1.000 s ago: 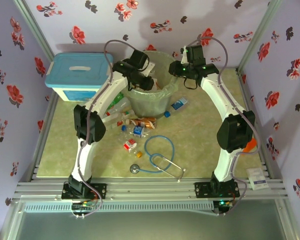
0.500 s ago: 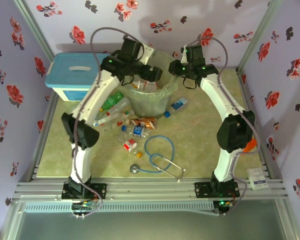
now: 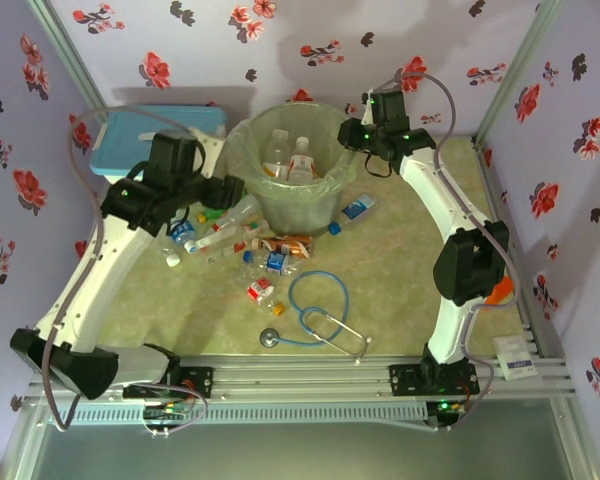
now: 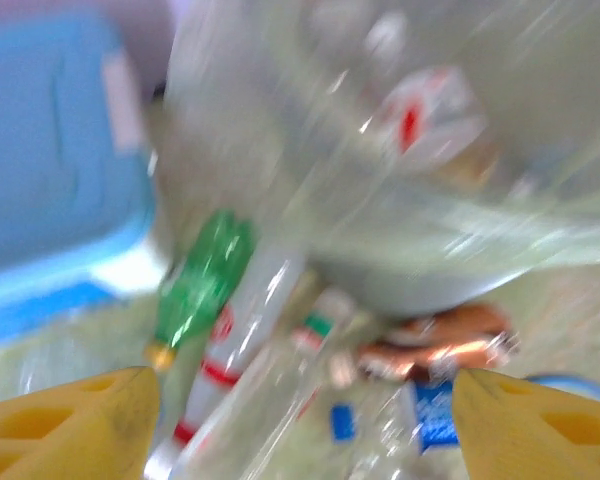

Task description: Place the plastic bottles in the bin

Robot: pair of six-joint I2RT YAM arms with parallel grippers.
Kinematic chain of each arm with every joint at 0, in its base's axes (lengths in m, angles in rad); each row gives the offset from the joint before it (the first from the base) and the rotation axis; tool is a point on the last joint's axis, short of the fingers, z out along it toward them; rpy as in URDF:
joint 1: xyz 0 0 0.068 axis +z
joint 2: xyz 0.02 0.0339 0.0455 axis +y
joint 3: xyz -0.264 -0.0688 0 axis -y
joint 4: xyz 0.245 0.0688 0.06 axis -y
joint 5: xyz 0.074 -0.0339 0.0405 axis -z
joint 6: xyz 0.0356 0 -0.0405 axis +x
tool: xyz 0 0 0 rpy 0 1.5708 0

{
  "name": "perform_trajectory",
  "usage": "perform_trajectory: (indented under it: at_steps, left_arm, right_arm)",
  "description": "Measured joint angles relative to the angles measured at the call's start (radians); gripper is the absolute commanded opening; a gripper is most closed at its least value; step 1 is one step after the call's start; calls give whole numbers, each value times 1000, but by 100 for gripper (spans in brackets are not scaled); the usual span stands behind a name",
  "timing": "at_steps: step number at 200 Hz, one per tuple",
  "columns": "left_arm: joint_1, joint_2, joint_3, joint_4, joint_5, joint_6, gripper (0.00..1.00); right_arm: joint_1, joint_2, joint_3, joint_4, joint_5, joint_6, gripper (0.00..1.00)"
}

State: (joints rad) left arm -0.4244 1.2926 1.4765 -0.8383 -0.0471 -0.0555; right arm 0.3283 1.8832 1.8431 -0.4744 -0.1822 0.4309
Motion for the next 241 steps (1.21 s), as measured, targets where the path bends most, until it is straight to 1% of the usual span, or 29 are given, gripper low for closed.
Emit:
perform_trajectory:
  at_steps: [10,33,50,78,119,148,167,241]
  left_arm:
    - [32,-3,-80,-3,-6,-14,77]
    - [68,1,-222,6,-13,-21,86]
    - [68,19,-273,27,-13,-17,91]
    - [68,92,-335,110,-13,-10,95]
    - [89,228,-353,222,5,3,94]
    - [92,307,-352,256,31,32,96]
    - [92,335,-352,266,41,45,96]
    - [92,410,-354,331,63,53,90]
  right_arm:
    - [0,0,0,0,0,0,26]
    - [-1,0,-1,0,0,0,26]
    - [-1,-2,-5,7,0,0,27]
    - [-1,-9,-18,14,0,0,26]
    - [-3,-12,-21,14,0,0,27]
    - [-3,-18,-30,14,0,0,27]
    - [-3,-21,-34,15,0,0,27]
    - [-3,-30,-45,15,0,0,27]
